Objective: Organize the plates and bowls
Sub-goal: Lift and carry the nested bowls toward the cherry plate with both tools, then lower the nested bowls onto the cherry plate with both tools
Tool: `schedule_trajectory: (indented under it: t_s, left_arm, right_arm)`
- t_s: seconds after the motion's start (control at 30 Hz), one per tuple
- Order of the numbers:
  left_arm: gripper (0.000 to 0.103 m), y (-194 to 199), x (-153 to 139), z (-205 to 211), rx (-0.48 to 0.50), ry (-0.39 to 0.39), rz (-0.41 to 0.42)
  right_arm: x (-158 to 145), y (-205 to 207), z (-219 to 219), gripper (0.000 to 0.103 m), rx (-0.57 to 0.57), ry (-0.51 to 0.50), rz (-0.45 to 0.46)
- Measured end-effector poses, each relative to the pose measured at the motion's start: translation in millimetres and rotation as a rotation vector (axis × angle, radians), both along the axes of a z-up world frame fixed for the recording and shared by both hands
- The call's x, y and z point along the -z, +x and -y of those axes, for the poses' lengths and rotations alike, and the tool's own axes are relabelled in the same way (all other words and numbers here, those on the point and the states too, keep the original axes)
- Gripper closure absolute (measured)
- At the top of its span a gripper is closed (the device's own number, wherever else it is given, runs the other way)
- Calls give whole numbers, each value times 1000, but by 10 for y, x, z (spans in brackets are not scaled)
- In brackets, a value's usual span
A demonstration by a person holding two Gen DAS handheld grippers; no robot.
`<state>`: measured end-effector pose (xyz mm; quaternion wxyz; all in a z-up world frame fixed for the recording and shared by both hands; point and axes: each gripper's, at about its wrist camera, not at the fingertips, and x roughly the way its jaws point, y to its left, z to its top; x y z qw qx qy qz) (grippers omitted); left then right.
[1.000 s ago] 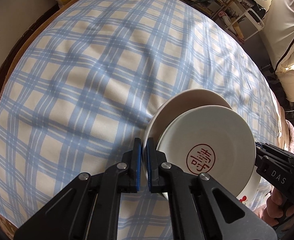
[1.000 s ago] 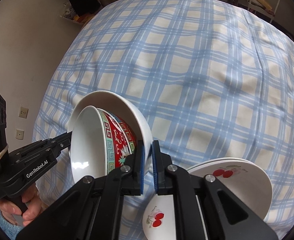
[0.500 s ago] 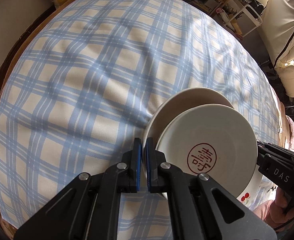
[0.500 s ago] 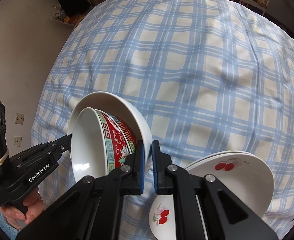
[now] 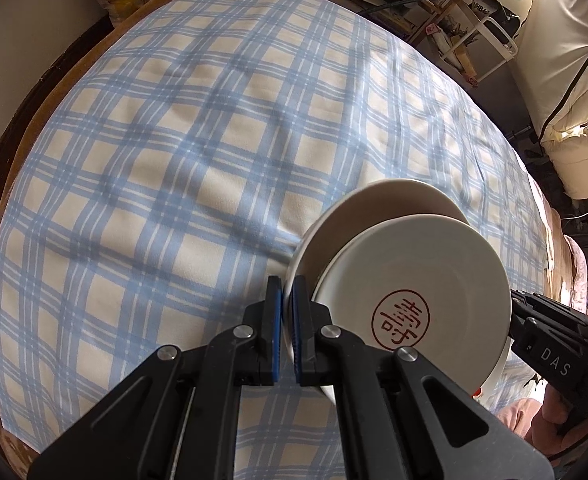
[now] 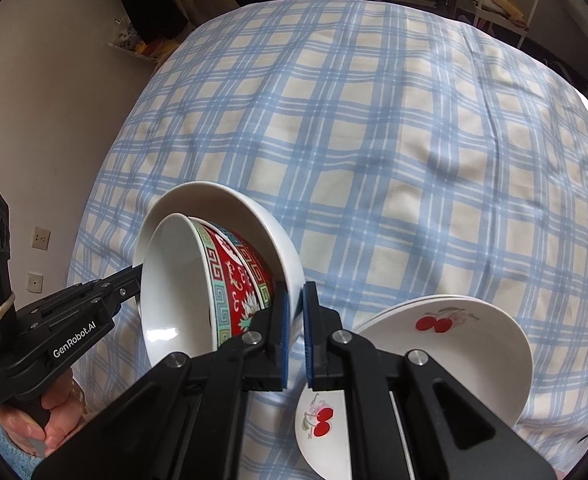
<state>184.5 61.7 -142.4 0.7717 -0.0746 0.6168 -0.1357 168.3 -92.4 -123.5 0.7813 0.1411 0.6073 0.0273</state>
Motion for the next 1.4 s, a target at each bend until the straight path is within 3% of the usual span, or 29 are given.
schedule_trajectory:
  t_s: [0.4, 0.63, 0.9, 1.2, 1.4]
  left_arm:
    - [101, -145, -480, 256, 53, 26, 57]
    - [101, -380, -564, 617, 108, 20, 74]
    - [101, -700, -444, 963, 177, 26, 78]
    - [101, -978, -102, 1236, 271, 112, 40]
    - [101, -998, -100, 1293, 283, 143, 43]
  right_arm:
    - [-369, -203, 198, 94, 39, 16, 28]
    - [-530, -535, 459, 94, 90, -3, 52]
    - [-463, -975, 774, 94, 164, -15, 54]
    - [-135, -1356, 941, 94, 225, -17, 23]
    - [4, -1468, 1035, 94, 257, 30, 28]
